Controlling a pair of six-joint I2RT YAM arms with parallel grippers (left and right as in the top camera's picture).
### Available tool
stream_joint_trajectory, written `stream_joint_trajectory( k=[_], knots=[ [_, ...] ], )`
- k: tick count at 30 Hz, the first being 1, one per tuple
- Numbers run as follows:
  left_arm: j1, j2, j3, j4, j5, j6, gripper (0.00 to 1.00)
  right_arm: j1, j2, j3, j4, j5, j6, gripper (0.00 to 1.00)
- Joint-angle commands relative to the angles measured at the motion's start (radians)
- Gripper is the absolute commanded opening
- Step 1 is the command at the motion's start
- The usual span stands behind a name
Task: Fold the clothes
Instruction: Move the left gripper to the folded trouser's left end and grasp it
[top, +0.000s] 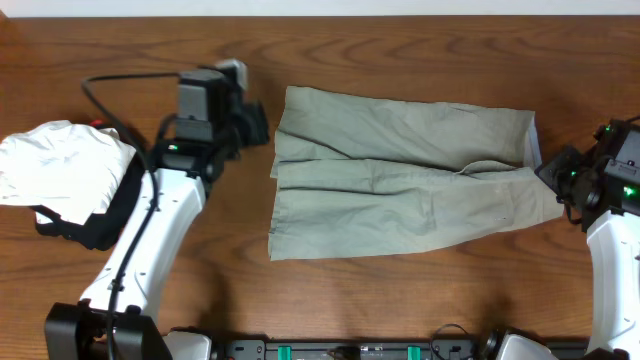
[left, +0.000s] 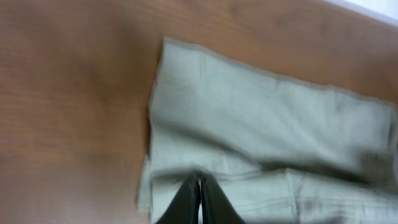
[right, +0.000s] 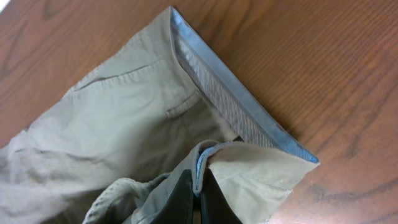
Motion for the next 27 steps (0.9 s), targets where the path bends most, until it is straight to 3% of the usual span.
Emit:
stream_joint_trajectory(
  k=[1,5,9,18,27],
  knots=[
    [-0.044,-0.008,0.016,-0.101,-0.005,0.009,0.08,-0.006,0.003,0.019,0.001,0.0,-0.014,0.01],
    [-0.051,0.0,0.015,-0.233,-0.095,0.008,0.26,-0.006,0.003,0.019,-0.015,0.0,-0.018,0.01],
    [-0.05,0.031,0.007,-0.261,-0.106,-0.005,0.42,-0.006,0.003,0.019,-0.026,0.0,-0.026,0.01],
    [-0.044,0.214,0.005,-0.243,-0.101,-0.003,0.44,-0.007,0.003,0.019,-0.05,0.006,-0.045,0.01],
    [-0.044,0.32,0.005,-0.246,0.077,-0.002,0.43,-0.006,0.003,0.019,-0.057,0.023,-0.045,0.01]
  ],
)
